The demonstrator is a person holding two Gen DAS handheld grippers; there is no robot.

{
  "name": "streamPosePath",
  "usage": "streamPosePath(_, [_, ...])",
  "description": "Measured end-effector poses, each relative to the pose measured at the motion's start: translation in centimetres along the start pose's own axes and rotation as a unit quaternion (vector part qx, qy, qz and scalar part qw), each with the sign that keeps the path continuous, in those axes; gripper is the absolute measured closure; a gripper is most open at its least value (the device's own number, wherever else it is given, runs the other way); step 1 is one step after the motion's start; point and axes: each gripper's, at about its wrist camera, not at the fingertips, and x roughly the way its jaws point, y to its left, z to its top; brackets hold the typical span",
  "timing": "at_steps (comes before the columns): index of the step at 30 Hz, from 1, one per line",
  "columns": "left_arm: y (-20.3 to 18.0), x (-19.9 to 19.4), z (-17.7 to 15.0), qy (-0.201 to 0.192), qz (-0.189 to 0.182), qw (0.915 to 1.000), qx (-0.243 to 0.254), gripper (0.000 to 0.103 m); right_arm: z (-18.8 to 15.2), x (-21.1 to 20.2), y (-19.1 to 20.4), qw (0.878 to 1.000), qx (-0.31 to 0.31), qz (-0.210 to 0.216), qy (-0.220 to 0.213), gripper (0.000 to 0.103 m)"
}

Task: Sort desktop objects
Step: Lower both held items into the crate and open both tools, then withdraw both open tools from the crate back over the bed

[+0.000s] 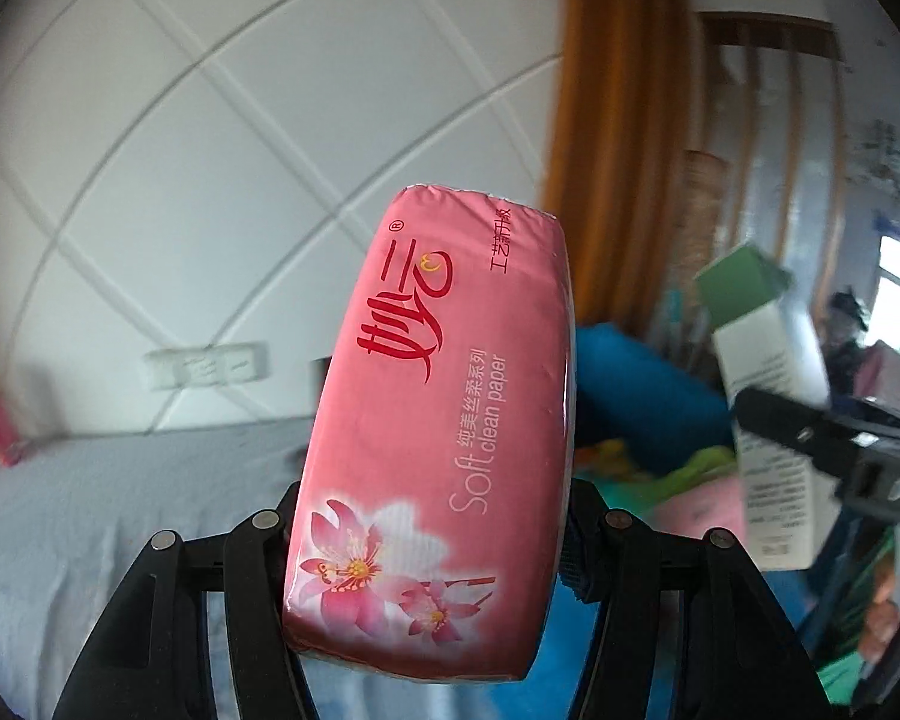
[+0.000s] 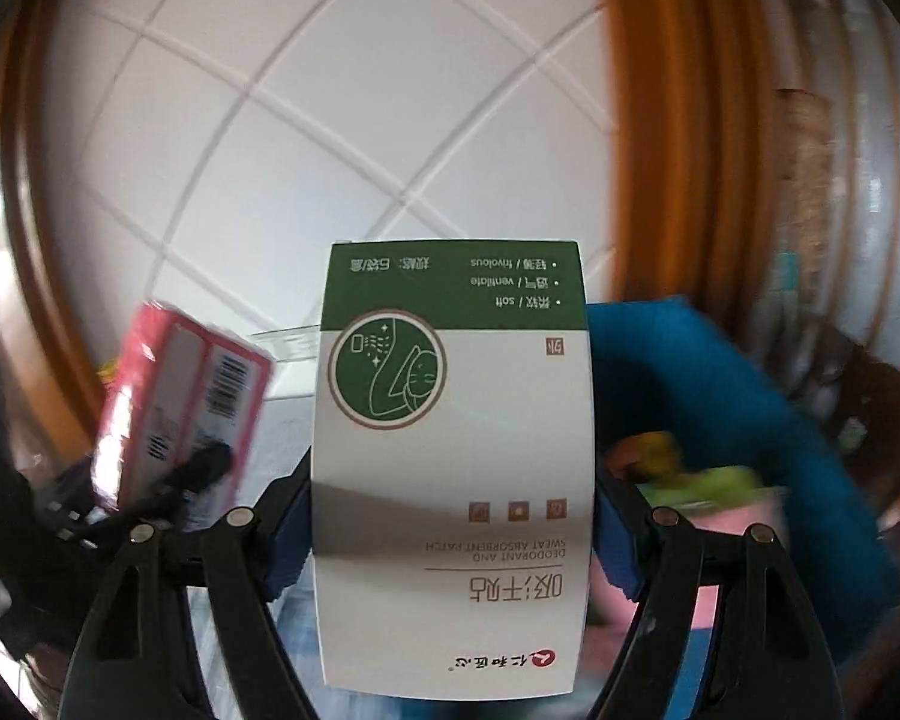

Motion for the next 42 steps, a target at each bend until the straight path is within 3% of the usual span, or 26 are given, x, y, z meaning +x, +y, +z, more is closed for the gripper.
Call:
streamPosePath(4, [-7.2, 2.7, 0.5, 0.031, -0.035, 0.9987, 0.019, 0.045, -0.5, -1.5, -7.5, 0.999, 0.003, -0.050, 0.017, 0.026])
streamPosePath(8, [-12.8, 6.3, -0.5, 0.099, -0.017, 0.9935, 0.052, 0.044, -1.8, -1.3, -13.8, 0.996, 0.016, -0.080, 0.043, 0.026])
streamPosePath(13, [-15.3, 10.5, -2.6, 0.184, -0.008, 0.9803, 0.070, 0.044, -4.5, 0.8, -18.6, 0.991, 0.029, -0.085, 0.097, 0.026])
streamPosePath(16, [-15.6, 11.8, -3.8, 0.207, 0.003, 0.9753, 0.077, 0.043, -6.1, 2.7, -20.5, 0.987, 0.035, -0.078, 0.133, 0.026])
streamPosePath(19, [-15.6, 11.4, -3.7, 0.204, 0.009, 0.9758, 0.078, 0.038, -7.8, 5.1, -21.4, 0.982, 0.044, -0.057, 0.175, 0.026])
streamPosePath(23, [-15.7, 10.8, -3.7, 0.204, 0.018, 0.9757, 0.079, 0.030, -9.3, 7.0, -20.8, 0.979, 0.034, -0.051, 0.193, 0.026])
streamPosePath(31, [-15.8, 8.9, -4.1, 0.192, 0.016, 0.9783, 0.076, 0.020, -9.3, 6.8, -21.2, 0.979, 0.045, -0.051, 0.192, 0.026])
streamPosePath(35, [-15.9, 8.1, -4.1, 0.184, 0.014, 0.9799, 0.076, 0.019, -9.0, 6.0, -21.2, 0.980, 0.049, -0.059, 0.184, 0.014])
streamPosePath(42, [-15.6, 6.8, -3.5, 0.165, 0.014, 0.9835, 0.073, 0.018, -8.1, 3.9, -21.0, 0.983, 0.046, -0.079, 0.159, 0.012])
